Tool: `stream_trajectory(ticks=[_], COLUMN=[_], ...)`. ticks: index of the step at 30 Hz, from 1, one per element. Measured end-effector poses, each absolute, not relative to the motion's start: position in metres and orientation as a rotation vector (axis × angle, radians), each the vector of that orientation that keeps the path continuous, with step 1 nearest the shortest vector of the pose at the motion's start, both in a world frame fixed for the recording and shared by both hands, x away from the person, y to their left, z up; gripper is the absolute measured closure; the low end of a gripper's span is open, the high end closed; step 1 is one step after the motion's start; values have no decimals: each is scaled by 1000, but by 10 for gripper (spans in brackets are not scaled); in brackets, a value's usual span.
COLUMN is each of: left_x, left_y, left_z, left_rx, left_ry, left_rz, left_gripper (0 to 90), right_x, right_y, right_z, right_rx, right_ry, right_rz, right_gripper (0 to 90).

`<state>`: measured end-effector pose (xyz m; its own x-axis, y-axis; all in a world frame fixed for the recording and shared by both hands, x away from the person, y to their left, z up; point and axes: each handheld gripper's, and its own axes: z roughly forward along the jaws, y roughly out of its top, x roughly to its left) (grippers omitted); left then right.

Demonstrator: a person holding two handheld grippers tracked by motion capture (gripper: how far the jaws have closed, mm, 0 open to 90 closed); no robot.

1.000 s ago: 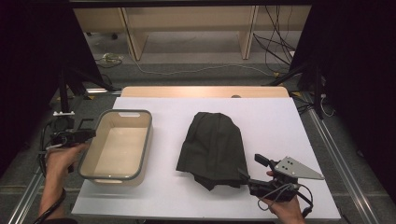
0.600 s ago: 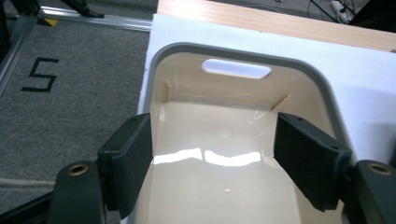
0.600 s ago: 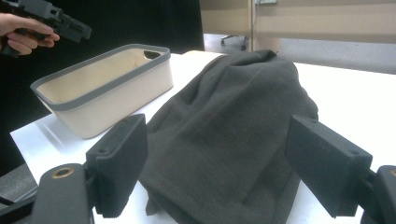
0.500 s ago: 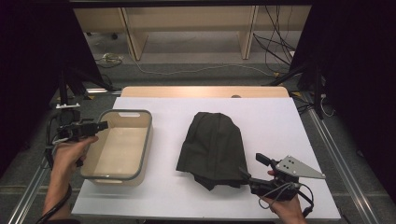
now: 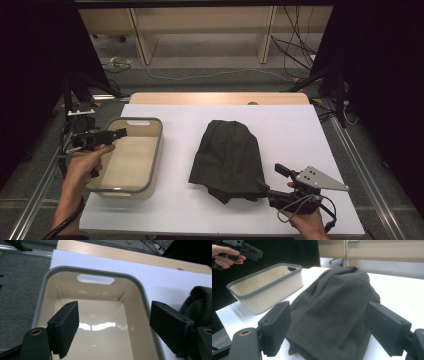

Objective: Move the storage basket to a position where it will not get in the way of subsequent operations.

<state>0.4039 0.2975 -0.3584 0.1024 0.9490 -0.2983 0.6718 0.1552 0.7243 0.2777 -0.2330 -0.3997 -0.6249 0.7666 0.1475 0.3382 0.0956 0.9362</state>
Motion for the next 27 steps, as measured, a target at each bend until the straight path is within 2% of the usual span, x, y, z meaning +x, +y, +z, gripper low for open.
stream_trajectory(ticks=[27], left_x=[405], left_y=[229], left_z=[-362], left_rx=[1672], left_ry=[1484], left_rz=[330], left_gripper=[208], right_x=[284], right_y=[-236], right_z=[-401], right_rx=[1099], right_ry=[2000], right_rz=[1502], right_gripper=[218])
